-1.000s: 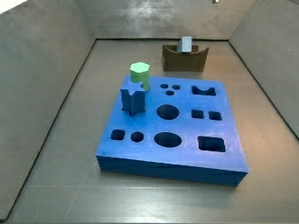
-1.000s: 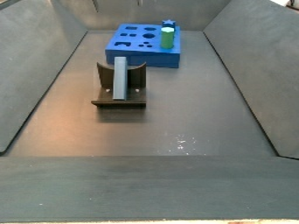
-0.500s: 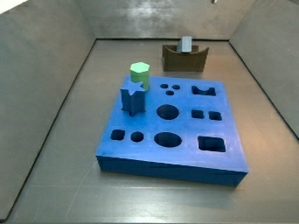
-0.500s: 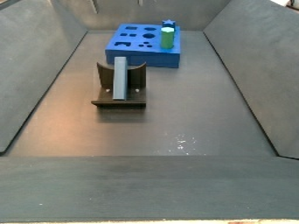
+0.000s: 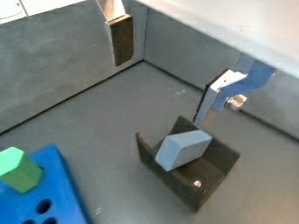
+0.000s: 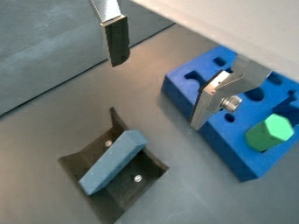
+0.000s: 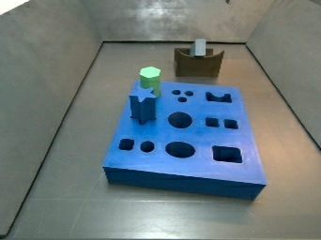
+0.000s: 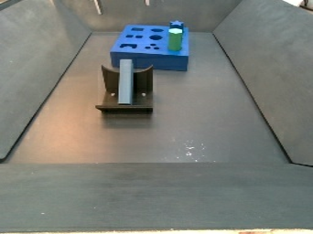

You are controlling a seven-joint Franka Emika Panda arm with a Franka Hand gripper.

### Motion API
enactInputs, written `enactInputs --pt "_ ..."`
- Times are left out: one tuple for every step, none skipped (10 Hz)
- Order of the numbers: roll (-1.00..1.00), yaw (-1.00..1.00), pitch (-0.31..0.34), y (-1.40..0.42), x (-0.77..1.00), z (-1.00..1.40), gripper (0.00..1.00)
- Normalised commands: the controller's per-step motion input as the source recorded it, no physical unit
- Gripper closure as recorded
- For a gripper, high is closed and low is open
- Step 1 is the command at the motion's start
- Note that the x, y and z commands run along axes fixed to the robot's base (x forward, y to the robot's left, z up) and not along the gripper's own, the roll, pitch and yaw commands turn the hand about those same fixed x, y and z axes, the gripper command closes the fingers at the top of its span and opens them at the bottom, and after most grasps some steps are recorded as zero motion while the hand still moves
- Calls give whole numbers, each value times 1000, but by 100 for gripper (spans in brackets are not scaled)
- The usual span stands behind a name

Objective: Pick up the rectangle object. Move up. Place the rectangle object on the fixture. Regrasp the rectangle object. Move to above the board. Insert the rectangle object.
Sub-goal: Regrasp the rectangle object.

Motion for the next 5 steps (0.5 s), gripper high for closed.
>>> enactInputs --pt "1000 19 -62 -17 -20 10 0" --pt "1000 19 -63 -20 -24 7 0" --pt "1000 19 -64 -20 -25 7 0" --pt "1000 19 -64 -24 -24 10 0" --pt "1000 20 -62 -21 -22 13 0"
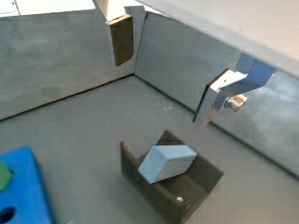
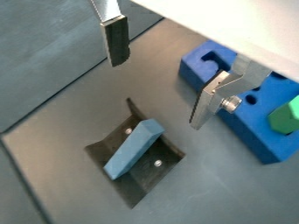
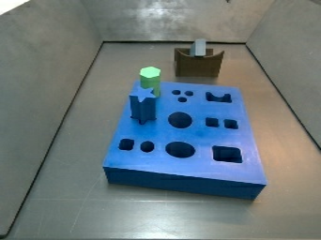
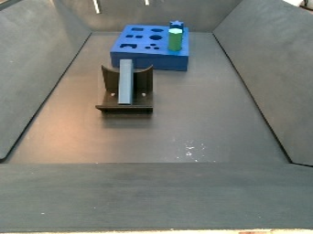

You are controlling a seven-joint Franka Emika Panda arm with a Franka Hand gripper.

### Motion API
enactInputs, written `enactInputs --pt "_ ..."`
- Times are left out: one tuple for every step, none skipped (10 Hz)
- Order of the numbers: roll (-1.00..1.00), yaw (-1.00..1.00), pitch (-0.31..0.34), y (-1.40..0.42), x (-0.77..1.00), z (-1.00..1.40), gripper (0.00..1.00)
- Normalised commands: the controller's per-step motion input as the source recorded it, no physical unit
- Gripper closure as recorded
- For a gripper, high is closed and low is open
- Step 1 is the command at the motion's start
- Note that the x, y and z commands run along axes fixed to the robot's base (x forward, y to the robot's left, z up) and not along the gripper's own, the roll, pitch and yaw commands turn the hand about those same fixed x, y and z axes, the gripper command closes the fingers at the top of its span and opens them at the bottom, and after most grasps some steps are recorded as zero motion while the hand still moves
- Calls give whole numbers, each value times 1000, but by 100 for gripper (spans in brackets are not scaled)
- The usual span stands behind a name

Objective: Pick up the rectangle object. Move up. Place the rectangle object on the fixture. Regrasp the rectangle object. Move to above the board. Insert the rectangle object.
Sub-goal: Regrasp the rectangle object.

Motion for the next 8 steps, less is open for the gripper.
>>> enactInputs --pt "1000 20 -61 -21 -19 16 0" --pt "1000 19 -58 -22 -13 15 0" --pt "1000 20 -56 -22 -6 3 0" --pt "1000 19 -52 -26 0 2 0" --pt "1000 19 -46 -27 6 2 0" --pt "1000 19 -41 -25 16 -3 0" --pt "1000 19 -29 -26 21 -4 0" --pt "1000 20 -24 -31 26 -6 0"
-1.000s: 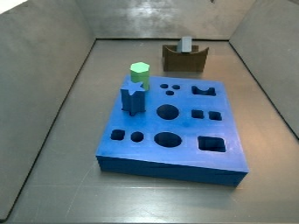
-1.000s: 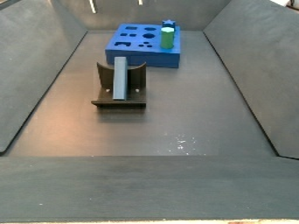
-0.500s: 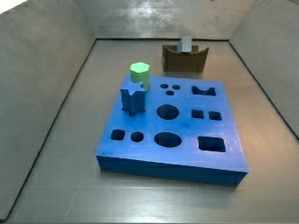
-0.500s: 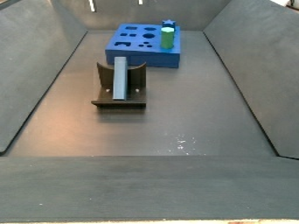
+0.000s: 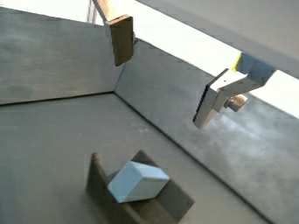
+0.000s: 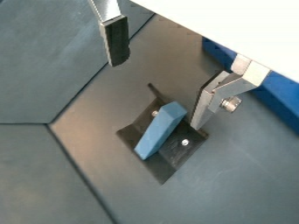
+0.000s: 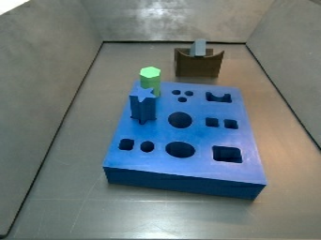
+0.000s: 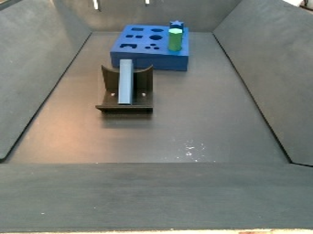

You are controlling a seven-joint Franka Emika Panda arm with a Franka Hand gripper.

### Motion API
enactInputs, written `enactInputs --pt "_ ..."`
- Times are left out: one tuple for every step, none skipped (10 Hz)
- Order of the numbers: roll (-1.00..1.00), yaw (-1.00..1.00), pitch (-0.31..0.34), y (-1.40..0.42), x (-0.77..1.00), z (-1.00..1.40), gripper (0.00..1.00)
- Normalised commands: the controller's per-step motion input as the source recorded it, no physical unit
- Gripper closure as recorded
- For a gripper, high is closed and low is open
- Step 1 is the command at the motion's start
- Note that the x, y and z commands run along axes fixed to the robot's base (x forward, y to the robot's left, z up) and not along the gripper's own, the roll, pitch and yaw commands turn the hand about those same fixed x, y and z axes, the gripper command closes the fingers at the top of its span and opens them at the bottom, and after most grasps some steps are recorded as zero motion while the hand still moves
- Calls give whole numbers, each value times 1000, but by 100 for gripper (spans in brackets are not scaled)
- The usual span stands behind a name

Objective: Pick up the rectangle object. Move up. Place the rectangle object on the fixture. Regrasp the rectangle object. Move to above the board. Insert the rectangle object.
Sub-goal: Regrasp the rectangle object.

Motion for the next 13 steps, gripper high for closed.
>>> enactInputs --pt "1000 20 -17 -31 26 -6 0" --pt "1000 23 -5 -26 34 -11 0" --pt "1000 26 9 -32 41 -15 0" --pt "1000 29 26 -36 43 -19 0" --pt "1000 32 36 -33 50 -15 0" --pt "1000 45 65 -33 57 -8 0" --pt "1000 57 90 -36 63 -13 0" --pt "1000 80 138 -42 74 -16 0" --pt "1000 99 167 -39 78 -18 0" --pt "841 102 201 -46 89 -21 0" --pt "628 121 199 -46 93 -20 0" --pt "423 150 181 -35 85 -16 0" --pt "339 168 145 -35 76 -13 0"
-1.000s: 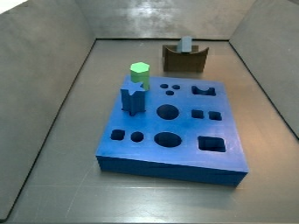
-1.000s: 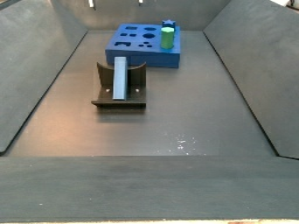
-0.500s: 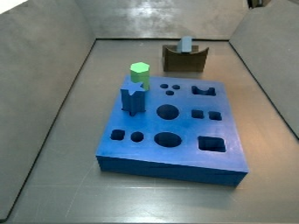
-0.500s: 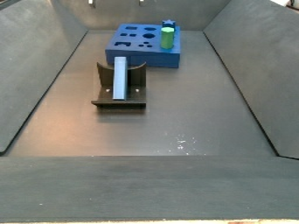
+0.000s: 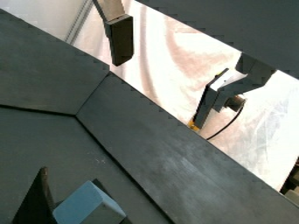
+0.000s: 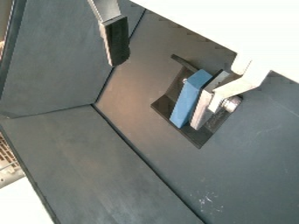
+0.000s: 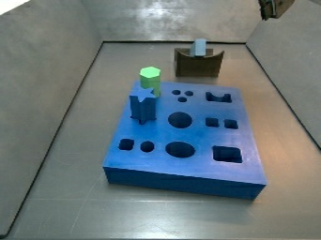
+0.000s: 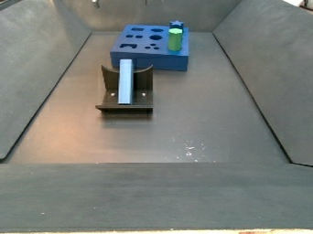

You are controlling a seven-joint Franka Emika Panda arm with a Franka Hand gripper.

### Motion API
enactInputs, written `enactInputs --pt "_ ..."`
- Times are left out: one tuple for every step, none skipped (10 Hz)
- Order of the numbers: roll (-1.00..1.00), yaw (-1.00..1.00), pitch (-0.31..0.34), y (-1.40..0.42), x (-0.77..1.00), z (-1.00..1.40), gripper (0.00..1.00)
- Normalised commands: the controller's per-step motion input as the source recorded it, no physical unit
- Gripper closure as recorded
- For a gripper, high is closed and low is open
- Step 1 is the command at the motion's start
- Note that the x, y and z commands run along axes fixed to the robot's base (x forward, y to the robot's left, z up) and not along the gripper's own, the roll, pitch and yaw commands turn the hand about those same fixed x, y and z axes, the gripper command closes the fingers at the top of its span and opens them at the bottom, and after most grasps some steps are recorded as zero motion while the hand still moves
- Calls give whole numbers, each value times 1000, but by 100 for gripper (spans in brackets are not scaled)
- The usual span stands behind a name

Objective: Pick up the rectangle object. Move up. Place the rectangle object on the fixture. Regrasp the rectangle object. Move to above the board. Insert the rectangle object.
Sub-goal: Regrasp the rectangle object.

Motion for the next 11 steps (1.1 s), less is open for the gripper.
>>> enactInputs --pt "309 216 134 72 31 -1000 0" --pt "299 221 119 72 33 -1000 0" --pt "259 213 43 63 48 -1000 0" --pt "206 204 -4 59 57 -1000 0" --pt "169 184 -57 58 65 -1000 0" --pt "144 163 -111 54 72 -1000 0" --pt "124 125 -168 49 81 -1000 0" --pt "110 91 -195 47 90 -1000 0" --pt "105 56 -209 45 94 -1000 0" --pt "108 21 -205 39 100 -1000 0" --pt "121 -18 -182 29 102 -922 0"
